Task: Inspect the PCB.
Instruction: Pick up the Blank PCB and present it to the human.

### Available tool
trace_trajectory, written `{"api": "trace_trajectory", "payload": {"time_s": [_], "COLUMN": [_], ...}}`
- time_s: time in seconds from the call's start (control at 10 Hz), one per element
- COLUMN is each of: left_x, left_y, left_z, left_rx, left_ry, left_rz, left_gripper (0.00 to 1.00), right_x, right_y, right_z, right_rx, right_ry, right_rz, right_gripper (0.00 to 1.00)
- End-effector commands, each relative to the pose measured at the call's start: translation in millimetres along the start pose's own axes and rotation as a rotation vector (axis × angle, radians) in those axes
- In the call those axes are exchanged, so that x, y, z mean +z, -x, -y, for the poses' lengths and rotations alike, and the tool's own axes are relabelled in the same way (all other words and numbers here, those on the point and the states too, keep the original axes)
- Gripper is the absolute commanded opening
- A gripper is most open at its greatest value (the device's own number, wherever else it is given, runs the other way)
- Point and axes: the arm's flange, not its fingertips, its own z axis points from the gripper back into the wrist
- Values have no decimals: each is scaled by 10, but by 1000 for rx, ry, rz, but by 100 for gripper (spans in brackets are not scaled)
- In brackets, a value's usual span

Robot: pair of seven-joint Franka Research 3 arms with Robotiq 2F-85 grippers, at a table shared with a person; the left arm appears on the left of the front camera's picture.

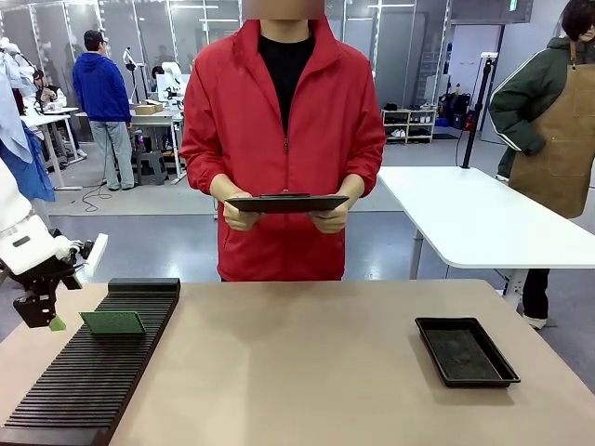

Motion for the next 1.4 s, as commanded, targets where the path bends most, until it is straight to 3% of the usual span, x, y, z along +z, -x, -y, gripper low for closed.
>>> {"api": "trace_trajectory", "payload": {"time_s": [0.0,0.2,1.1,1.2,1.3], "left_x": [-223,-432,-1062,-1082,-1078], "left_y": [62,55,122,129,135], "left_z": [-214,-264,-583,-592,-590], "left_rx": [-53,-107,-62,-47,-37], "left_ry": [-58,-79,25,30,47], "left_rz": [22,29,-35,-36,-27], "left_gripper": [100,100,100,51,41], "right_x": [17,17,17,17,17], "right_y": [-7,-7,-7,-7,-7], "right_z": [-5,-5,-5,-5,-5], "right_rx": [20,20,20,20,20], "right_ry": [-8,-8,-8,-8,-8], "right_rz": [5,5,5,5,5], "right_gripper": [100,100,100,100,100]}}
